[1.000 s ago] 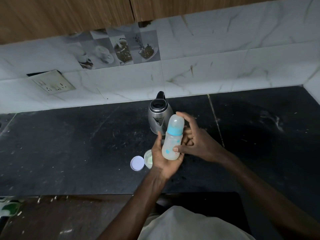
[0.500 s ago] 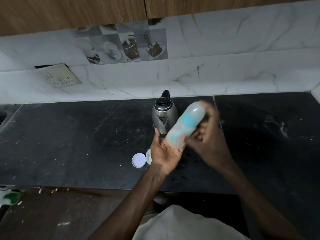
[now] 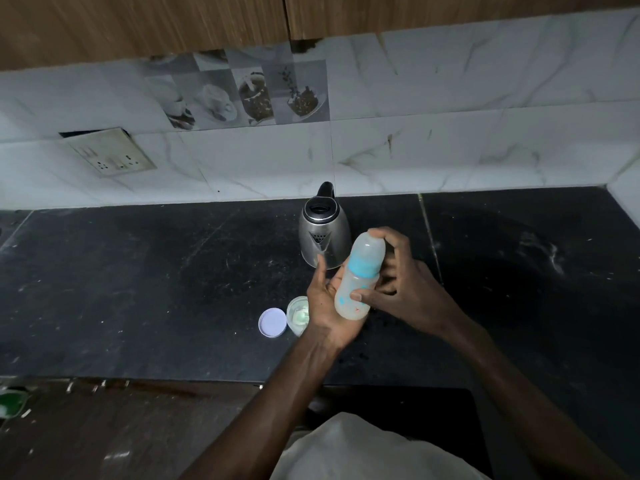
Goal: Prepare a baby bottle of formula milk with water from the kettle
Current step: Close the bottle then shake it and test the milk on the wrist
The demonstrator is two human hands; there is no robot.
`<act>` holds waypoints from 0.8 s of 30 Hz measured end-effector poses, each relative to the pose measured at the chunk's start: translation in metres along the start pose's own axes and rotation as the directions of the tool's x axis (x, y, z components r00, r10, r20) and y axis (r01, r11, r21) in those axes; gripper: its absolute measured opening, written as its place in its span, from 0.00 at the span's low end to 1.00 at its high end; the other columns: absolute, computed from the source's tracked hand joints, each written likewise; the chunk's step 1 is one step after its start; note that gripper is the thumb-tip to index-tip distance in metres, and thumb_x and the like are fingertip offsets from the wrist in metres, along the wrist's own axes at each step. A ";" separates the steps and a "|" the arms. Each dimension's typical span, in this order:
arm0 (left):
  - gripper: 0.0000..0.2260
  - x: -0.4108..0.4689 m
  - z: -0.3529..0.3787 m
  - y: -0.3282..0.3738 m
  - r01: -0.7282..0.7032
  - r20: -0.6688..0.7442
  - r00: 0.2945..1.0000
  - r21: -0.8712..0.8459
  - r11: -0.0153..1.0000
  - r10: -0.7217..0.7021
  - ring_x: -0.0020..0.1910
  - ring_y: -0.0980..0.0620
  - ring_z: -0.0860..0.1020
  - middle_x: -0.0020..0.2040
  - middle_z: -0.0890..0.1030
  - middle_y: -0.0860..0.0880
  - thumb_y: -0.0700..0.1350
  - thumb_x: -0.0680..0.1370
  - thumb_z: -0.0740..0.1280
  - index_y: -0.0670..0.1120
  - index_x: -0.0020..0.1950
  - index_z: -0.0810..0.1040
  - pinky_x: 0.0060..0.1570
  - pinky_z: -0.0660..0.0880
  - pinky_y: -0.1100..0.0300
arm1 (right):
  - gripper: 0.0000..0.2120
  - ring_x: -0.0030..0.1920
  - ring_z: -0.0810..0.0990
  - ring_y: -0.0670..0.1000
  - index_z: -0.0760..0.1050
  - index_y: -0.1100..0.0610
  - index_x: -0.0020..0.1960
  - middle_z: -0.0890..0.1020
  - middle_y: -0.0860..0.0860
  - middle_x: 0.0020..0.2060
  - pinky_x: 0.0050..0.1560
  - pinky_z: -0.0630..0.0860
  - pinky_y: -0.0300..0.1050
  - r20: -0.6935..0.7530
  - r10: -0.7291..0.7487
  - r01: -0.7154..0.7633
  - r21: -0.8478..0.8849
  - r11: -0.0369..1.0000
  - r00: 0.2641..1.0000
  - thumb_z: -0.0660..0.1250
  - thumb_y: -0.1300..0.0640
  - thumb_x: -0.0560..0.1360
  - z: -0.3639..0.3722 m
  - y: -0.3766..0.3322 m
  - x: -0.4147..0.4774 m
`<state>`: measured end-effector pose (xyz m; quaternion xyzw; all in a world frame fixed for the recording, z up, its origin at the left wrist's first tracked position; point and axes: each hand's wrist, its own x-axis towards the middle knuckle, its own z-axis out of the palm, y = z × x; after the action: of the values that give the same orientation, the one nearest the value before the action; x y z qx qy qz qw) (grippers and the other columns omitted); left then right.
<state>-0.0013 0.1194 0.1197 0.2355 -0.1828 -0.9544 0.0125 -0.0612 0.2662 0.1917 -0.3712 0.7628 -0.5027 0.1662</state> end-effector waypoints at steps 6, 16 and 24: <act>0.35 -0.005 -0.001 0.005 -0.033 0.002 0.999 0.036 0.999 0.033 0.75 0.42 0.73 0.74 0.76 0.38 0.65 0.81 0.62 0.38 0.75 0.74 0.78 0.64 0.48 | 0.48 0.56 0.85 0.43 0.57 0.27 0.73 0.78 0.33 0.61 0.55 0.84 0.43 -0.288 -0.136 0.134 -0.027 0.991 0.948 0.83 0.55 0.69 -0.043 -0.031 0.008; 0.35 0.000 -0.011 0.016 -0.055 -0.028 0.998 0.001 0.999 0.055 0.77 0.38 0.70 0.75 0.75 0.39 0.64 0.80 0.64 0.38 0.77 0.72 0.80 0.59 0.39 | 0.43 0.56 0.85 0.46 0.63 0.37 0.74 0.80 0.43 0.64 0.53 0.85 0.52 -0.447 0.139 -0.076 0.156 0.985 0.883 0.83 0.56 0.69 0.044 0.005 -0.011; 0.35 -0.001 -0.013 0.013 0.002 -0.026 1.000 -0.012 1.000 -0.002 0.80 0.41 0.65 0.78 0.71 0.38 0.63 0.80 0.66 0.40 0.79 0.70 0.79 0.62 0.51 | 0.44 0.55 0.86 0.46 0.57 0.34 0.77 0.82 0.44 0.64 0.57 0.84 0.52 -0.123 0.122 -0.106 0.130 0.986 0.985 0.80 0.52 0.73 0.033 0.011 -0.003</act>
<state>0.0044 0.1026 0.1142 0.2480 -0.1765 -0.9524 0.0154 -0.0431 0.2500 0.1670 -0.2823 0.7595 -0.5617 0.1672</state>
